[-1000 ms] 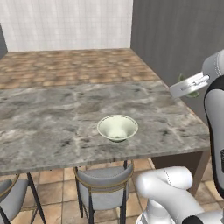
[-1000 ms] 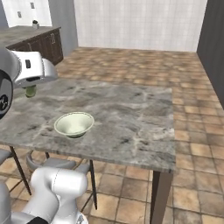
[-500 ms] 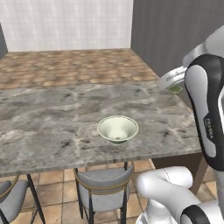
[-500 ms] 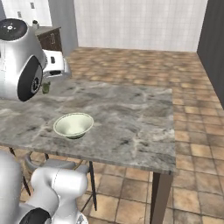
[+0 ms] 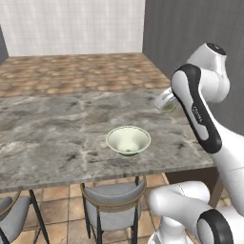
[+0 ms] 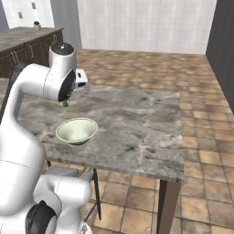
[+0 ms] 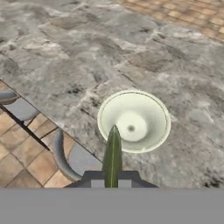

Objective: There is a bowl on the dining counter. Grab a lemon wedge from the fridge and place it in the bowl. Then get the liquor bottle and glass cup from the cabinet and place them next to the bowl.

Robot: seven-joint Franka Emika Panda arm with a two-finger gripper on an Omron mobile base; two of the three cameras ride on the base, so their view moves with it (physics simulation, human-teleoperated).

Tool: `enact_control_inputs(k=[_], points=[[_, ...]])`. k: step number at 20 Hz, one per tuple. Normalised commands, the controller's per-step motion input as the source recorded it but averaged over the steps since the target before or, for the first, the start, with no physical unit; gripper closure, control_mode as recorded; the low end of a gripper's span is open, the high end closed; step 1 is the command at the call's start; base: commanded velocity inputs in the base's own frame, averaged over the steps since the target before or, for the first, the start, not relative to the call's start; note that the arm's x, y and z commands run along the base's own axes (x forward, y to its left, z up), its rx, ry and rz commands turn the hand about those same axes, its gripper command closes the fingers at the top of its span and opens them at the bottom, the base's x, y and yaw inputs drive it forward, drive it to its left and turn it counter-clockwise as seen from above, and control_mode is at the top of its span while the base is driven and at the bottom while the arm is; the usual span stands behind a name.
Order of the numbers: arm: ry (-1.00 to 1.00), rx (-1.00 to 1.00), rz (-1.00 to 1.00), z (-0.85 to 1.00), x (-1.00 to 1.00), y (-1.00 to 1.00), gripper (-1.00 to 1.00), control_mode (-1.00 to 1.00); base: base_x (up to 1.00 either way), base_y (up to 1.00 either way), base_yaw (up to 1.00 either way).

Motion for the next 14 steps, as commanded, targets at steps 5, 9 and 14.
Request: enact_control_inputs(k=[5, 9, 14], points=[[0.0, -0.14, 0.0, -0.8, 0.95, 0.43, 1.0, -1.0, 0.0, 0.0, 0.0], [-0.01, -0.13, 0.0, -0.75, 0.82, 0.36, 1.0, -1.0, 0.0, 0.0, 0.0], [0.0, -0.06, 0.0, -0.7, 0.63, 0.02, 1.0, -1.0, 0.0, 0.0, 0.0]])
